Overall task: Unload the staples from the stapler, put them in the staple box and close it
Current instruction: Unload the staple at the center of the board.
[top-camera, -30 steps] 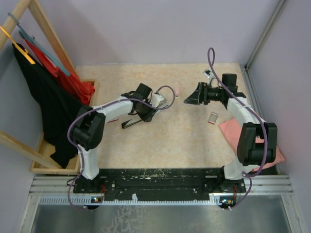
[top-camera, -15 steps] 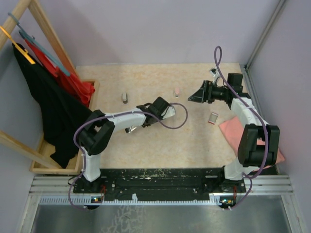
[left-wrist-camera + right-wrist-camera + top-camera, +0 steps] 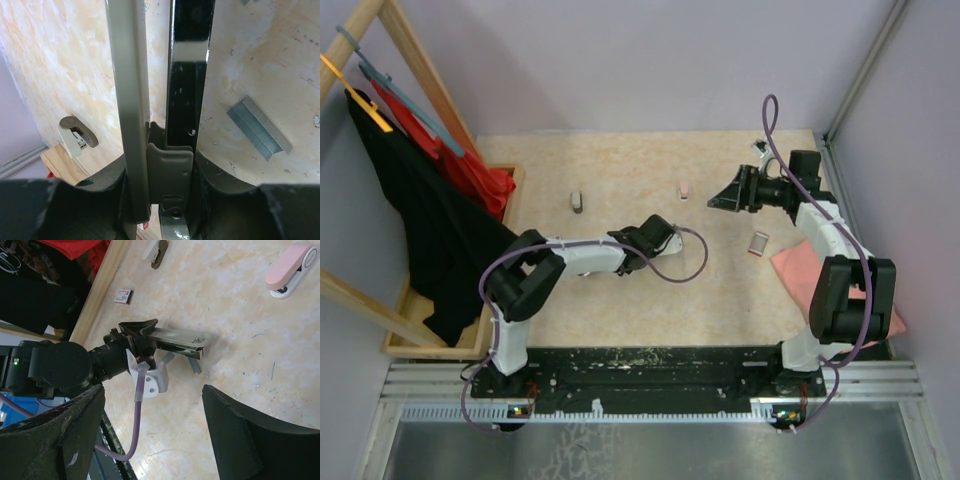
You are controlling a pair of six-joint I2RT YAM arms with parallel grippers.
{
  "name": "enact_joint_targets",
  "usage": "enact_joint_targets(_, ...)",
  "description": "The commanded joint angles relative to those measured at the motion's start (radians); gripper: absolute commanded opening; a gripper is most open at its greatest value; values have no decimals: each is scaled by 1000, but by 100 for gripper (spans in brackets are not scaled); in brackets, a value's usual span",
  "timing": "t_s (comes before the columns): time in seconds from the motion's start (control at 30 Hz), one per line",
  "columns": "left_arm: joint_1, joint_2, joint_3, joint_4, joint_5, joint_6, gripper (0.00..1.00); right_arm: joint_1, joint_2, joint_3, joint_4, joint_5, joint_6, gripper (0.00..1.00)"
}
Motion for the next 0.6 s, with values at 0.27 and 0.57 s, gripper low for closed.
enact_joint_targets(0.27,67,-39,163,-168,268,-141,0,-14,-82,6,74,-14,-7,79)
enact_joint_targets(0.57,162,-61,275,-321,570,-220,0,-14,-185,-67,172,-6,-111,79)
